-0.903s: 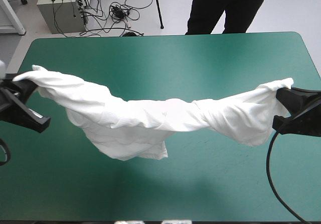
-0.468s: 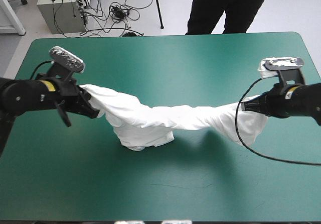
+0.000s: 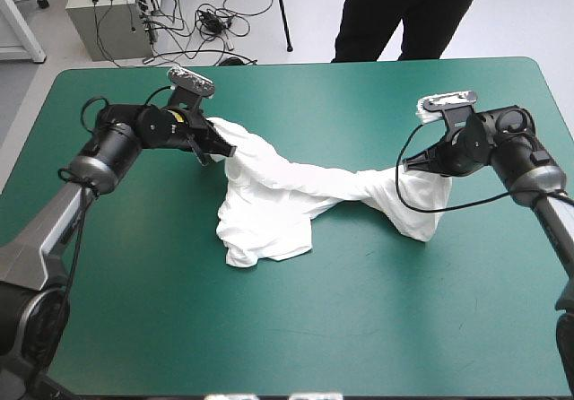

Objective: Fold the cloth

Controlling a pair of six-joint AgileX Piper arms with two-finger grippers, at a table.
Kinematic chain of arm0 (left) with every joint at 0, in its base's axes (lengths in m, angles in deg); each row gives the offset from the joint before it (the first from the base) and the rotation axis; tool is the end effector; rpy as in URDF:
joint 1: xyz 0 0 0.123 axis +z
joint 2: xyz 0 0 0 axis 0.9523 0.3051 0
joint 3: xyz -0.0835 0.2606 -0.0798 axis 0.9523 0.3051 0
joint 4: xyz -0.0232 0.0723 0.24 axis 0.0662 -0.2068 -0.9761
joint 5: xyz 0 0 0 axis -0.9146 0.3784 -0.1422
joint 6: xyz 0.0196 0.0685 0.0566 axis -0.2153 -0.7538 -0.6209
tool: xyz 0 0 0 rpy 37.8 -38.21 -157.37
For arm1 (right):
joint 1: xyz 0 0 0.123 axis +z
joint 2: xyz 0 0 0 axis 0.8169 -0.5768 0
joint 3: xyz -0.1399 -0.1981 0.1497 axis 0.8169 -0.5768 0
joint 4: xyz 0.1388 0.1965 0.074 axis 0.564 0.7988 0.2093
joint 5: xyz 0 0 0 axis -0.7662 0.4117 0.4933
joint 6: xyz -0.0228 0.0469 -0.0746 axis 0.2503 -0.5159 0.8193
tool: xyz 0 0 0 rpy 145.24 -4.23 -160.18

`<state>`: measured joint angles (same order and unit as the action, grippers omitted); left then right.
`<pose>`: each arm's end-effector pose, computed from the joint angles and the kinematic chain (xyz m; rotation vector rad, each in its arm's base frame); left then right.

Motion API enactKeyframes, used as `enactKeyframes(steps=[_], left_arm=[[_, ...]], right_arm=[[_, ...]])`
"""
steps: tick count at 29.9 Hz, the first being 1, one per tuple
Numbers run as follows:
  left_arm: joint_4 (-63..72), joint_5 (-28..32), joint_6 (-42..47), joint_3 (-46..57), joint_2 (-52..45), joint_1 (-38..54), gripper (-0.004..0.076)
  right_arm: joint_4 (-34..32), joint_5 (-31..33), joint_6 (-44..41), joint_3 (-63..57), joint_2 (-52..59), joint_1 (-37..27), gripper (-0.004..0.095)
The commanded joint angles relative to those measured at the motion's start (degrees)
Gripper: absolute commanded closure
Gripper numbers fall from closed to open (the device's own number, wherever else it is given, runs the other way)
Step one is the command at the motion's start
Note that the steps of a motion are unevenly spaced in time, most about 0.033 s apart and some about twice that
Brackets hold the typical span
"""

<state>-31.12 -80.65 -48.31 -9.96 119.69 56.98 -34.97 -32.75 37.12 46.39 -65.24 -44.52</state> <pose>0.3647 -0.1096 0.3257 0.6326 2.2833 -0.1445 0.3295 0.0537 0.3210 -0.2525 2.5716 -0.0294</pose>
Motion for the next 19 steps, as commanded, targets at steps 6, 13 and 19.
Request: enactKeyframes(steps=[6, 13, 19], left_arm=[[3.8, 6.8, 0.7, -6.0, 4.7, -0.1, 0.0733], [2.9, 5.3, 0.5, -6.2, 5.1, -0.1, 0.057], [-0.3, -5.6, 1.9, -11.8, 4.9, -0.1, 0.0229]], right_arm=[[-9.0, -7.9, -4.7, 4.4, -4.6, 0.0, 0.0925], [-10.3, -7.1, -4.9, 8.3, -7.4, -0.6, 0.0701], [-9.5, -2.3, -6.2, 14.6, -7.2, -4.6, 0.02]])
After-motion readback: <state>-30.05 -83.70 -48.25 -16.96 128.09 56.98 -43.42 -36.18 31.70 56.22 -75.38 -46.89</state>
